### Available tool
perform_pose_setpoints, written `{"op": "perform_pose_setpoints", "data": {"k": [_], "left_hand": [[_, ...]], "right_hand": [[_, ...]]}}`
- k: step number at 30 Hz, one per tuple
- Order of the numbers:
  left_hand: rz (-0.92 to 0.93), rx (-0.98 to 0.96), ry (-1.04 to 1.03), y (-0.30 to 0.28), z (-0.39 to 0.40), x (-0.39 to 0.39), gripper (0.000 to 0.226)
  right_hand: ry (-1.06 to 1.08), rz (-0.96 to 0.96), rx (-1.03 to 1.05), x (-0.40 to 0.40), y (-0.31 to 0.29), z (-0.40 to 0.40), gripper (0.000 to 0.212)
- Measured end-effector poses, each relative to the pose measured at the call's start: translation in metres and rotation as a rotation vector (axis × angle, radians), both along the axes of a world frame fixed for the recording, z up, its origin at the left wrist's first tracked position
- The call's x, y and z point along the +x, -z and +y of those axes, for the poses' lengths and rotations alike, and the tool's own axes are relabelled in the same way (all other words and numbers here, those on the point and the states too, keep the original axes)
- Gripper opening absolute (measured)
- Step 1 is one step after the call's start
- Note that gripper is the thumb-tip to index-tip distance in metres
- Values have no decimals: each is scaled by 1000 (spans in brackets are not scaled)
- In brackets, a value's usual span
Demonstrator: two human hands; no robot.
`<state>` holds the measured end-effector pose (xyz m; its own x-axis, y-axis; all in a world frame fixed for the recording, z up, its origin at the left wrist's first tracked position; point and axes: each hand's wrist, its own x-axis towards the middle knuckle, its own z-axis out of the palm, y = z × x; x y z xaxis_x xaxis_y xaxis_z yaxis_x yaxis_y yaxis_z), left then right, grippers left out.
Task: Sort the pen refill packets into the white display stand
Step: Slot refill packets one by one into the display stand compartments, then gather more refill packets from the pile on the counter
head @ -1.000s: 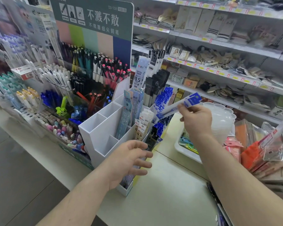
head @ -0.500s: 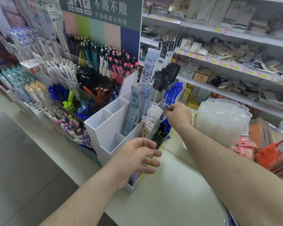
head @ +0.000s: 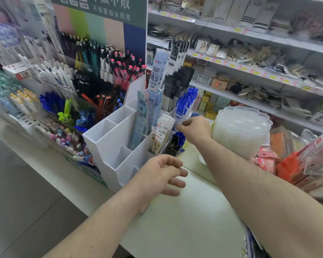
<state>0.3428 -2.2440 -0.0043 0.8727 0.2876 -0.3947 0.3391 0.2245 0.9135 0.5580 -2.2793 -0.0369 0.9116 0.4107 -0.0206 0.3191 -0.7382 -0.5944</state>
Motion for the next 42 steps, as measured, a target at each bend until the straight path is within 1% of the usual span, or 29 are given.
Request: {"op": "perform_pose_setpoints", "data": {"k": [3, 7, 9, 11, 14, 18, 21, 23, 25, 28, 31, 33, 37, 39, 42], "left_hand": [[3, 30, 39, 7, -11, 5, 15], [-1, 82, 101, 23, -29, 17, 15], [18, 122, 131, 38, -40, 24, 17], [55, 176, 171, 56, -53, 29, 18], [99, 246, 267, 80, -73, 33, 16], [121, 280, 362, 105, -97, 43, 12], [150, 311, 434, 119, -114, 49, 11], [164, 317, 473, 125, -126, 53, 13], [170, 321, 501, 131, -137, 56, 16], [205, 305, 515, 141, -148, 58, 16], [257, 273, 529, 147, -153, 57, 22], [261, 284, 536, 150, -154, 57, 27], [265, 310, 533, 157, -151, 58, 31], [276, 309, 524, 160, -149, 59, 33], [295, 288, 508, 166, -143, 57, 31]], "right_hand": [[-11, -5, 56, -13, -6, -21, 20], [1, 80, 227, -46, -11, -59, 15], [44, 136, 274, -64, -3, -85, 11], [111, 193, 309, -82, 8, -117, 11], [242, 227, 256, -108, 30, -169, 14], [415, 223, 56, -136, 63, -232, 11], [465, 141, -150, -141, 86, -269, 28], [493, 98, -325, -135, 94, -290, 54], [525, 114, -438, -125, 99, -308, 85], [528, 202, -466, -108, 104, -328, 117], [523, 306, -488, -96, 110, -337, 139], [499, 357, -515, -90, 115, -340, 147], [430, 414, -620, -82, 122, -334, 149], [406, 374, -675, -85, 123, -322, 146], [361, 335, -699, -95, 123, -294, 141]]}}
